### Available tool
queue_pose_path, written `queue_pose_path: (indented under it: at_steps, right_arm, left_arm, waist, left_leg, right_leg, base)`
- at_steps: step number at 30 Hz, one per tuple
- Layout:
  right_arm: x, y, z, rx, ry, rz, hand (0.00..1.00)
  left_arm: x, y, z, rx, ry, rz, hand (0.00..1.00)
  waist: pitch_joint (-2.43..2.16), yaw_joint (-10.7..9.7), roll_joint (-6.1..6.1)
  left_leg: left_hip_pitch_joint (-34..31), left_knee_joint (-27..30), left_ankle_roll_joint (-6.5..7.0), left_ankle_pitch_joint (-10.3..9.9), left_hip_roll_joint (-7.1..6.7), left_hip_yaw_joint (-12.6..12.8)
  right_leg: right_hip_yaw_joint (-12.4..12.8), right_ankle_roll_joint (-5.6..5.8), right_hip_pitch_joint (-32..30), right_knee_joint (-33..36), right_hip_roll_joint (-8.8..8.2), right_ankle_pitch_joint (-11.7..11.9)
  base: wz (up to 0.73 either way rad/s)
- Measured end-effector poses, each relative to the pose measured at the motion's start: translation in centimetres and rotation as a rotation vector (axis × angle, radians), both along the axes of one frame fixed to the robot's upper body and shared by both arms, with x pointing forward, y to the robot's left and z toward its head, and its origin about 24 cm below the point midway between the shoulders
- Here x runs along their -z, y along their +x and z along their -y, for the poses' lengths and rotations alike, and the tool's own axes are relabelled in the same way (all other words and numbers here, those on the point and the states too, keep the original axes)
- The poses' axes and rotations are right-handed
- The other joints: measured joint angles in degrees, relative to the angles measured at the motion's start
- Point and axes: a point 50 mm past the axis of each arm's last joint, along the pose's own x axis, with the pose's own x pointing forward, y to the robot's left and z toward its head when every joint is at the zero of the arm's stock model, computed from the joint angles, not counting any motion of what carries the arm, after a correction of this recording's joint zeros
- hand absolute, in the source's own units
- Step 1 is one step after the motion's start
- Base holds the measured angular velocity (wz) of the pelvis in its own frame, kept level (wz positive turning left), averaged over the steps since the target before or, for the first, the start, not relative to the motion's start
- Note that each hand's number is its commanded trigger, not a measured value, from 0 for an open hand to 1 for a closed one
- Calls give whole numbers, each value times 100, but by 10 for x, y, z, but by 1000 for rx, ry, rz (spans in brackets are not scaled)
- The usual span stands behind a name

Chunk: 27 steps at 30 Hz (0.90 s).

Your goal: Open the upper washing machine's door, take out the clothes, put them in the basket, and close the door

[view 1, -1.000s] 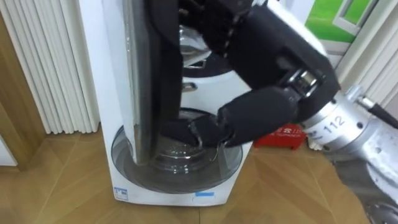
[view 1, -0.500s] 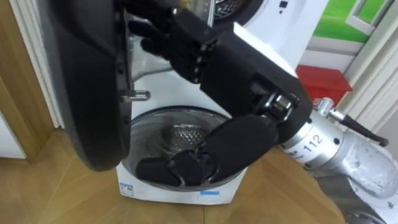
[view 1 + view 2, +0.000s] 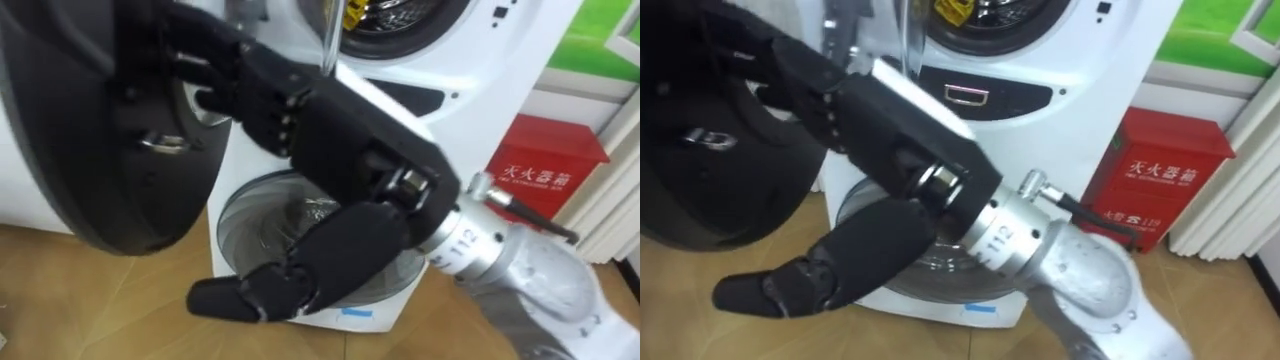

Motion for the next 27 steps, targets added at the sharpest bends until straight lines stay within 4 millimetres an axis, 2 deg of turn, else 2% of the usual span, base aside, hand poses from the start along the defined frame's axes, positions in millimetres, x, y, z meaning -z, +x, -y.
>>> queue_pose_path:
  at_steps: [5, 13, 17, 20, 27]
  right_arm:
    - [10, 3, -6, -23, -21, -50, 0]
    - [15, 1, -22, -64, 6, -87, 0]
    - [12, 4, -34, -101, -4, -80, 0]
    - [9, 6, -39, -112, 0, -72, 0]
    - [5, 13, -51, -115, -1, -79, 0]
  left_arm:
    - [-1, 5, 0, 13, 2, 10, 0]
    - [-1, 9, 2, 51, 12, 12, 0]
    - [-1, 13, 4, 72, 11, 17, 0]
    - [-1, 17, 6, 75, 8, 24, 0]
    - [-2, 21, 7, 102, 10, 34, 0]
  waist:
    - [4, 143, -29]
    - [31, 184, -54]
    - [47, 250, -31]
    - [47, 333, -31]
    - [37, 360, -46]
  left_leg:
    - [-41, 48, -5, 4, -1, -70]
    - [-71, 81, -4, 4, -6, -108]
    - [-80, 90, -5, 4, -2, -105]
    - [-84, 49, -6, 4, -2, -106]
    - [-86, 61, -6, 5, -4, -135]
  right_leg:
    - [-60, 0, -8, -3, -2, 0]
    - [-142, 0, -3, -4, -16, 0]
    - [-143, 0, -7, -5, -14, 0]
    - [-142, 0, -7, -1, -14, 0]
    - [-196, 0, -6, 1, -16, 0]
  base:
    - [8]
    - [3]
    - [0]
    - [0]
    - [2]
